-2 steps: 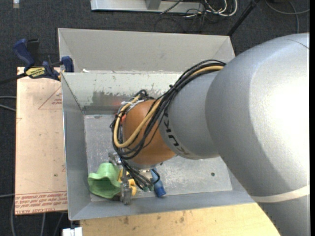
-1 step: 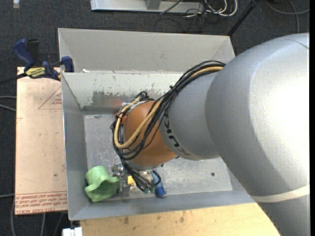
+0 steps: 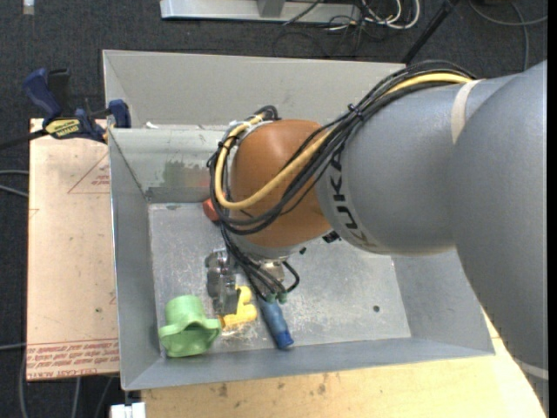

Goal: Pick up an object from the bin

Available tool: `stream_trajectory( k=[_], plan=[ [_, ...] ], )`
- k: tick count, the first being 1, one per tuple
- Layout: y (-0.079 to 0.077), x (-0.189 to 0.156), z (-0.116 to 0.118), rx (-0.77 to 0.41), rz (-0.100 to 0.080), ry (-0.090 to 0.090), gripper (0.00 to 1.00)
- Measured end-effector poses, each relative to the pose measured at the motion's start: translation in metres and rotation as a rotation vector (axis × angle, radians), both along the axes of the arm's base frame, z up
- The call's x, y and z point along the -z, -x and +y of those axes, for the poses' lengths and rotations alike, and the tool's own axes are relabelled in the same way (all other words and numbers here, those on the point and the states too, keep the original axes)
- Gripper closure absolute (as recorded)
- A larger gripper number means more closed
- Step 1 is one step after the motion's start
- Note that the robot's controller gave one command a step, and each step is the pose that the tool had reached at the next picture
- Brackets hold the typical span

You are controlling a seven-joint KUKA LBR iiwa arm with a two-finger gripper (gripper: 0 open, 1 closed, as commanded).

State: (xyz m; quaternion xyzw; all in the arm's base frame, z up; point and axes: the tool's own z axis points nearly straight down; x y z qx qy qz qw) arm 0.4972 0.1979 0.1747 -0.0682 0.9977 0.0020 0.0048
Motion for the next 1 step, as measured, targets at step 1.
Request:
stream_trajectory(
  k=[1],
  plan=[
    [-0.0127,0.033,-0.033,0.129,0.011,0.005,1.0]
  ],
)
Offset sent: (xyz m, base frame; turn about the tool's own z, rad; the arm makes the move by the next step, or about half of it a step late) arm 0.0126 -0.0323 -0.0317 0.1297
